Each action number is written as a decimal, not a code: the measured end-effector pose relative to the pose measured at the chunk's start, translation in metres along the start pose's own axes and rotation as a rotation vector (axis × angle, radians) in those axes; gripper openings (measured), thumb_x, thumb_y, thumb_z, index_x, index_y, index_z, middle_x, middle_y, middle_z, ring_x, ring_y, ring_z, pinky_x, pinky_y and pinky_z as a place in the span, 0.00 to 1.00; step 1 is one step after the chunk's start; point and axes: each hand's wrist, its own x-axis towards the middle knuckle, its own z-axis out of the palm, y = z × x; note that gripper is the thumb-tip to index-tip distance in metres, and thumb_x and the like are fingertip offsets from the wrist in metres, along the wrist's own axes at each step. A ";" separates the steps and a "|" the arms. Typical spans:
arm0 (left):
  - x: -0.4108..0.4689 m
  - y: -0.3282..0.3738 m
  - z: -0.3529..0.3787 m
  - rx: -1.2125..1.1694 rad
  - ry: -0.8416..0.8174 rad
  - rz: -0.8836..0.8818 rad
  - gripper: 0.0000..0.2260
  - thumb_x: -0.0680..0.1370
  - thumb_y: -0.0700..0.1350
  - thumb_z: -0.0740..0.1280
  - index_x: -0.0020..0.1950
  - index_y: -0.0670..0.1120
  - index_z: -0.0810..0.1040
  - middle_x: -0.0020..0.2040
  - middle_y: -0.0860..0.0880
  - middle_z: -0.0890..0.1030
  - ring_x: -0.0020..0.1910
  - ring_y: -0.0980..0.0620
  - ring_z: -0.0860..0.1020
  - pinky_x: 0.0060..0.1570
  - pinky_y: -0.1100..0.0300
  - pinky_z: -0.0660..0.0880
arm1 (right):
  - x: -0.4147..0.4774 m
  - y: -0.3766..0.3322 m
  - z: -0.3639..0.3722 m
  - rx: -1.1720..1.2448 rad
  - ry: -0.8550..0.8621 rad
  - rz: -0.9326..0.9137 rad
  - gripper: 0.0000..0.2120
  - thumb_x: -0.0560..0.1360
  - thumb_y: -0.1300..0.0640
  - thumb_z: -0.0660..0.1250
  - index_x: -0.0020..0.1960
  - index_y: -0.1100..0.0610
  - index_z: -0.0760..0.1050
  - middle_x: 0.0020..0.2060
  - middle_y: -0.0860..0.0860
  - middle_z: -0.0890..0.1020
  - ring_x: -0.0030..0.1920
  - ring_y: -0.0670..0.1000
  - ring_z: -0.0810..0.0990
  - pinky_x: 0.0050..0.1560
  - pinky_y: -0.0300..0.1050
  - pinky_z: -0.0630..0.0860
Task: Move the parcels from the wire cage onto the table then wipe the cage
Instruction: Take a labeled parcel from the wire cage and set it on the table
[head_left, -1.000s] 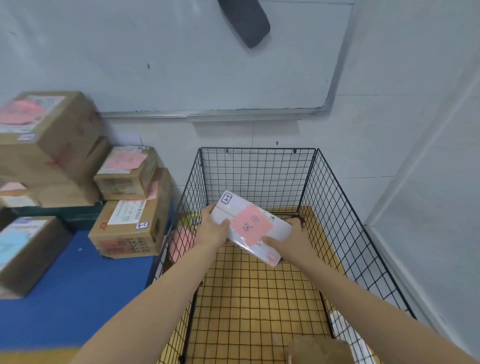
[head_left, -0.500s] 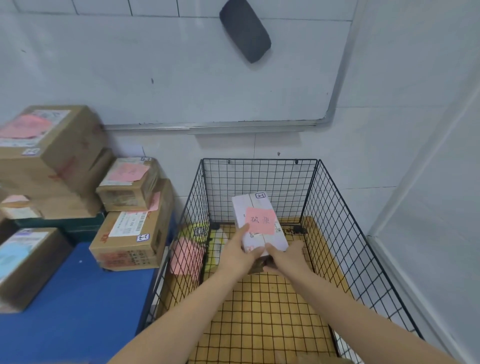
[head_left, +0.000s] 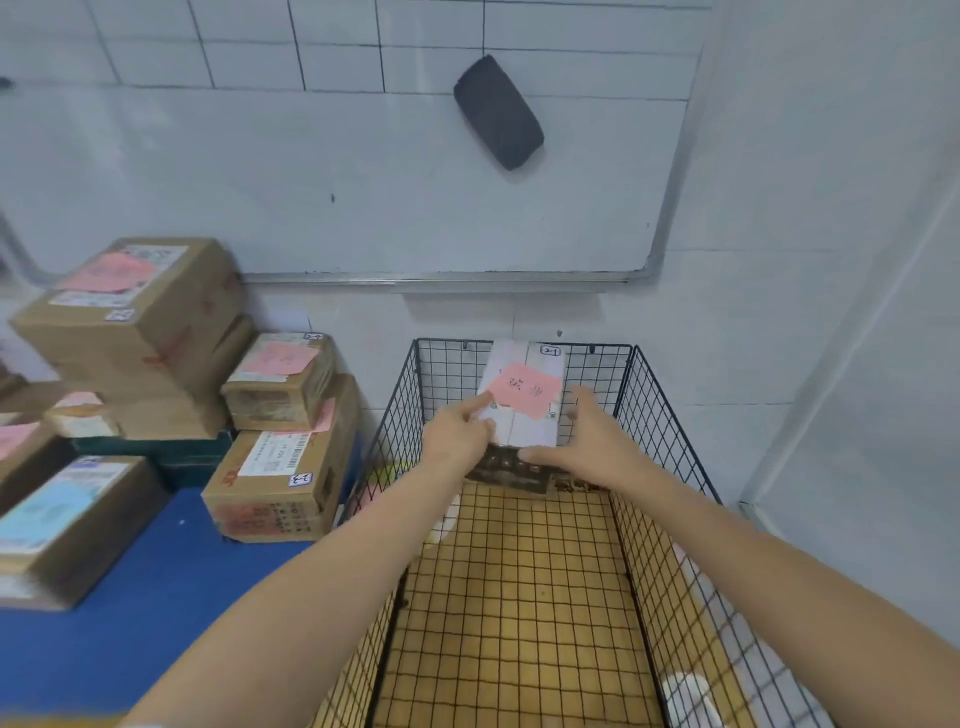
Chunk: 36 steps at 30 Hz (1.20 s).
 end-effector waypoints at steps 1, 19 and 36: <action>-0.001 0.010 -0.004 -0.022 0.013 0.000 0.21 0.78 0.38 0.62 0.69 0.54 0.72 0.66 0.45 0.73 0.33 0.54 0.76 0.30 0.63 0.76 | 0.000 -0.010 -0.010 -0.010 -0.012 -0.028 0.45 0.65 0.51 0.79 0.73 0.54 0.57 0.66 0.46 0.70 0.64 0.47 0.70 0.58 0.42 0.70; -0.043 0.064 -0.229 -0.337 0.231 0.161 0.16 0.77 0.36 0.61 0.62 0.49 0.78 0.52 0.46 0.81 0.48 0.46 0.80 0.50 0.52 0.80 | -0.035 -0.205 0.035 -0.045 0.176 -0.113 0.59 0.58 0.36 0.78 0.78 0.55 0.51 0.75 0.54 0.62 0.73 0.54 0.64 0.68 0.52 0.66; -0.087 -0.026 -0.554 -0.394 0.602 0.067 0.16 0.80 0.38 0.60 0.67 0.47 0.73 0.53 0.45 0.77 0.41 0.50 0.79 0.45 0.52 0.80 | -0.008 -0.450 0.238 0.010 -0.001 -0.426 0.57 0.59 0.35 0.76 0.78 0.53 0.51 0.75 0.51 0.62 0.72 0.53 0.64 0.68 0.53 0.66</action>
